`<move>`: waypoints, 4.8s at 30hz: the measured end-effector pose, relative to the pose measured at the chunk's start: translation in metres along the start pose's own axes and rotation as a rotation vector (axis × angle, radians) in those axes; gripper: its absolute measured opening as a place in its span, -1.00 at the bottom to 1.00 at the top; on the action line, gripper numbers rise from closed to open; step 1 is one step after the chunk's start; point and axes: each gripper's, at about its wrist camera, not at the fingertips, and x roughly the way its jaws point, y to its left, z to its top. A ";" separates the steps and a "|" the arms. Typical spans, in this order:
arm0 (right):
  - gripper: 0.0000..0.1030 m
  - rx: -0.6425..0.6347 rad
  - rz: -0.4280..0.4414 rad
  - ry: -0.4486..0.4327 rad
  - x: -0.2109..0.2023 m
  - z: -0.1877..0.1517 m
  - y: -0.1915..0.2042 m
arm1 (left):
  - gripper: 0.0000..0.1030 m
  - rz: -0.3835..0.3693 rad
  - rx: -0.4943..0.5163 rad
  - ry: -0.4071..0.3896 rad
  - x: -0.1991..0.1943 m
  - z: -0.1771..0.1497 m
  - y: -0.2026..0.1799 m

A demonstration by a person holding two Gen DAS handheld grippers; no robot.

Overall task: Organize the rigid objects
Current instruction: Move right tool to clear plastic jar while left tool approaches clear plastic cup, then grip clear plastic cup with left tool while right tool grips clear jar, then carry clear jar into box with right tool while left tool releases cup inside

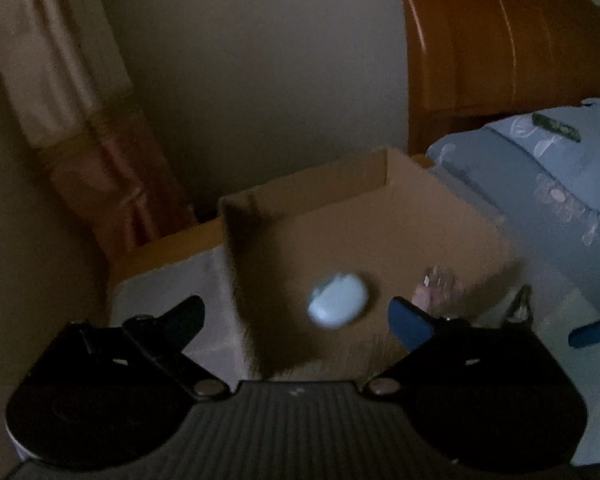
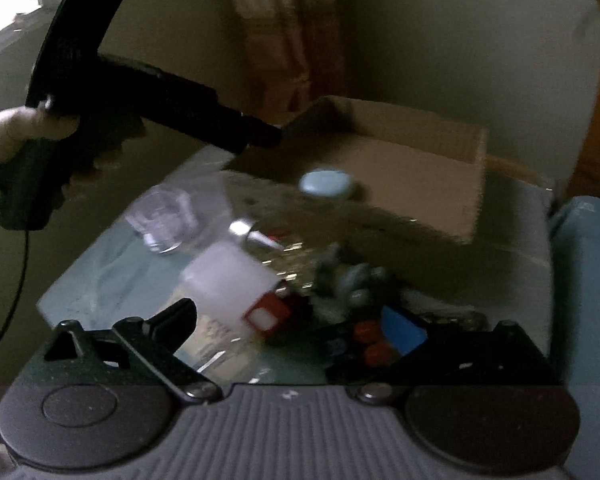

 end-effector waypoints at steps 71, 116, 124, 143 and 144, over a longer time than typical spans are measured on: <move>0.96 -0.253 -0.125 0.165 0.043 -0.054 0.094 | 0.93 0.121 -0.153 0.002 0.023 -0.149 0.052; 0.88 -0.197 -0.080 0.192 0.047 -0.047 0.083 | 0.42 0.044 -0.133 0.044 0.030 -0.137 0.061; 0.88 -0.109 -0.049 0.162 0.025 -0.028 0.065 | 0.42 -0.050 -0.094 0.094 -0.001 -0.125 0.065; 0.88 -0.007 -0.250 -0.015 0.013 0.097 -0.022 | 0.42 -0.114 -0.021 -0.015 -0.010 -0.005 0.053; 0.88 0.002 -0.262 -0.020 0.019 0.105 -0.028 | 0.42 -0.112 -0.027 -0.014 -0.005 0.001 0.053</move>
